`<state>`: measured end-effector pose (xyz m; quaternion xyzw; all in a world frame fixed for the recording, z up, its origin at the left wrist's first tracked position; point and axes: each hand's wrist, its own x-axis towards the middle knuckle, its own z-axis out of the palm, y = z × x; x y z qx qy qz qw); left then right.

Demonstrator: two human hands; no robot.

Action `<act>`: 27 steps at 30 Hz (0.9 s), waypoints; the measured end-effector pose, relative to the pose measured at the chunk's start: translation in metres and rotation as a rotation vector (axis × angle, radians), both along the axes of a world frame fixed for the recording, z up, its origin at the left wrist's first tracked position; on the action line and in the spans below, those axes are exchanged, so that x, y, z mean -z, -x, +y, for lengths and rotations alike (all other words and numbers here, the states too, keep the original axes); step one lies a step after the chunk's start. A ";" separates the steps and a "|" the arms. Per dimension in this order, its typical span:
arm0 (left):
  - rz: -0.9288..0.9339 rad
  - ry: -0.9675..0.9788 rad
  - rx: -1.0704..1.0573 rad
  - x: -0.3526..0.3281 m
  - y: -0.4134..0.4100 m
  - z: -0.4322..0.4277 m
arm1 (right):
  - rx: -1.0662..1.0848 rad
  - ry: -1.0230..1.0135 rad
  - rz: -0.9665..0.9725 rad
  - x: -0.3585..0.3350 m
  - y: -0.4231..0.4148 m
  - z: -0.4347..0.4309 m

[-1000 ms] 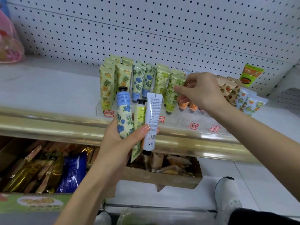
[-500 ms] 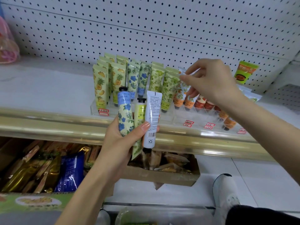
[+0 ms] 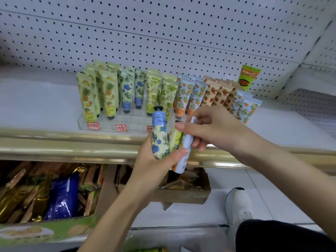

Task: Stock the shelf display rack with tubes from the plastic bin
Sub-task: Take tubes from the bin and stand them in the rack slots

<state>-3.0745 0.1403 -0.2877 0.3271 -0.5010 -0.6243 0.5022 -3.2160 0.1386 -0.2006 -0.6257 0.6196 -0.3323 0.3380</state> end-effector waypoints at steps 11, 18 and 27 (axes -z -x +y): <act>-0.007 -0.127 0.086 0.002 0.000 0.001 | -0.142 0.075 -0.121 -0.008 0.032 0.013; -0.029 -0.151 0.202 0.003 -0.004 -0.001 | -0.226 0.043 -0.087 -0.009 0.037 0.011; -0.018 -0.091 0.156 -0.002 -0.004 -0.004 | -0.203 0.063 0.012 -0.020 0.037 0.004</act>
